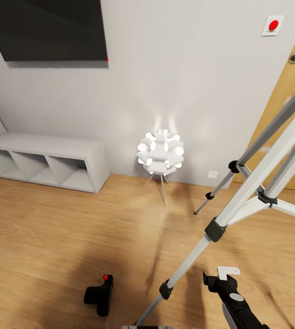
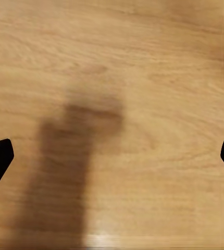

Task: Attach the digital camera to the camera tripod in the bedroom.

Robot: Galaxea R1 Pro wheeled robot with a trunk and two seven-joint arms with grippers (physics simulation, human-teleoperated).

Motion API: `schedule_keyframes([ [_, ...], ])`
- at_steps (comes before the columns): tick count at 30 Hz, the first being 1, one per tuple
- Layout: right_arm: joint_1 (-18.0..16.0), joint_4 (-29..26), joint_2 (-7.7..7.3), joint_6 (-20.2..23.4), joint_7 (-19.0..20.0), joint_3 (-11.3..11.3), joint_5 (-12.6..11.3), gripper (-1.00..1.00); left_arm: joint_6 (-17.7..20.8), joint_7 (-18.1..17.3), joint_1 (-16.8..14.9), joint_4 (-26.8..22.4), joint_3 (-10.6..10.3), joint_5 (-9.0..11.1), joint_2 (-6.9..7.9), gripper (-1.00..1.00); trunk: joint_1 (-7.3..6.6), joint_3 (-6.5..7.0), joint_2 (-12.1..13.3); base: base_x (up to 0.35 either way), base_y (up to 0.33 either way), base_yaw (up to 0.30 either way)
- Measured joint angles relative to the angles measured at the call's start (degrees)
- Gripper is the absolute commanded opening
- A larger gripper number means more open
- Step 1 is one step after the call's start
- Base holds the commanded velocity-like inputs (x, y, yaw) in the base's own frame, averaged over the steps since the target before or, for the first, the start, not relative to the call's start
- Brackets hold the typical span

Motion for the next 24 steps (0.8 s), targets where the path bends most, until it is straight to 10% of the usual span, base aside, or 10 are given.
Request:
schedule_keyframes([
  [24,0.0,0.26,0.0,-0.01,-0.02,-0.1,-0.12,1.0,11.6,0.68,0.02,-25.92,-0.49,-0.49,-0.09,1.0,0.62,-5.32,-0.32,0.0,0.0,0.0],
])
